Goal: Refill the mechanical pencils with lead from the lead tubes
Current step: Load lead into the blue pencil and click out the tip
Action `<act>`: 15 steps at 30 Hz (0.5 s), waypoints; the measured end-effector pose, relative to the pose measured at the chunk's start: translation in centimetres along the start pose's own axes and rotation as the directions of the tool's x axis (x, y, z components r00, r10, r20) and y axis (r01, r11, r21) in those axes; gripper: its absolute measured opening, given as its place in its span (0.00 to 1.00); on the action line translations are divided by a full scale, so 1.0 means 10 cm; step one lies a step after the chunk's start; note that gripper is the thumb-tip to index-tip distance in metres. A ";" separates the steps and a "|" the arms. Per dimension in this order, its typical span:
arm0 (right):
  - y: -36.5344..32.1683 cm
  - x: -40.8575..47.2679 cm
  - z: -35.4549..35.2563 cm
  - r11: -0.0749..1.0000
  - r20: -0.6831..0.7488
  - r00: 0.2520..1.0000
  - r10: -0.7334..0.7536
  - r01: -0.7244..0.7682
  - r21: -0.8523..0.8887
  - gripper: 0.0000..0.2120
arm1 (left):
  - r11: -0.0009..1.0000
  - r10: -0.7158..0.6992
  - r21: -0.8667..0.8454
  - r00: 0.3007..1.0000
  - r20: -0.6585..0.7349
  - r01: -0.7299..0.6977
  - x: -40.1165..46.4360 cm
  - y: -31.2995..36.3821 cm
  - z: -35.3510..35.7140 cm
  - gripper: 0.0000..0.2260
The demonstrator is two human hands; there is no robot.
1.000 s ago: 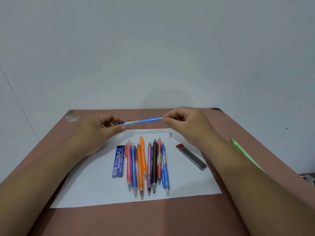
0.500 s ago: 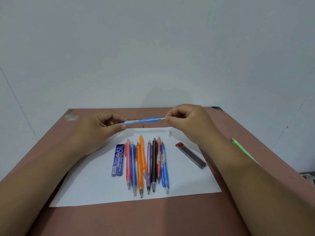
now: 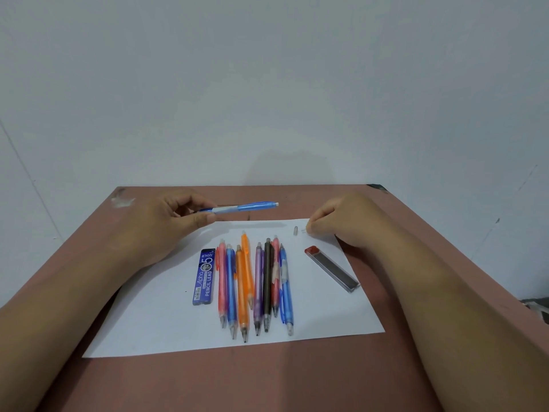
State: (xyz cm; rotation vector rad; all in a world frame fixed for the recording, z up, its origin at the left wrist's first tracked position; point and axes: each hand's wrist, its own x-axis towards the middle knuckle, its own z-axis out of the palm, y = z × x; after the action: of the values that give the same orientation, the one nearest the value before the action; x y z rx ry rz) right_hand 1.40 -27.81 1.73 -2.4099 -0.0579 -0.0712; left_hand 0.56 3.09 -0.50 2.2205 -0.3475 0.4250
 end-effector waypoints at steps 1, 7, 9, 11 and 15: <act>-0.01 0.00 0.01 1.000 0.005 1.000 0.006 -0.006 -0.012 0.04 | 1.000 0.006 0.006 1.000 0.003 -0.006 0.00 -0.01 0.00 0.06; -0.03 -0.02 0.02 0.996 0.032 0.999 -0.017 0.019 -0.083 0.01 | 1.000 -0.019 -0.009 1.000 0.012 0.019 0.00 -0.03 0.01 0.07; -0.03 -0.01 0.02 0.994 0.029 0.999 -0.016 0.019 -0.106 0.01 | 1.000 -0.016 -0.019 1.000 0.007 0.016 0.00 -0.03 0.01 0.07; -0.03 -0.01 0.02 0.992 0.029 0.999 -0.016 0.019 -0.127 0.02 | 0.999 -0.016 -0.034 1.000 -0.001 0.015 0.00 -0.03 0.01 0.05; -0.02 -0.02 -0.01 0.986 0.034 0.999 -0.024 0.029 -0.166 0.03 | 1.000 0.000 -0.015 1.000 -0.003 0.000 -0.01 0.00 0.01 0.05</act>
State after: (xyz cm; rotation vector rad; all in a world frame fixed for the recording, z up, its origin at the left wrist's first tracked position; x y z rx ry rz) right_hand 1.20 -27.76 1.91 -2.5776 -0.1028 -0.0516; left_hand 0.49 3.03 -0.57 2.2056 -0.3478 0.4238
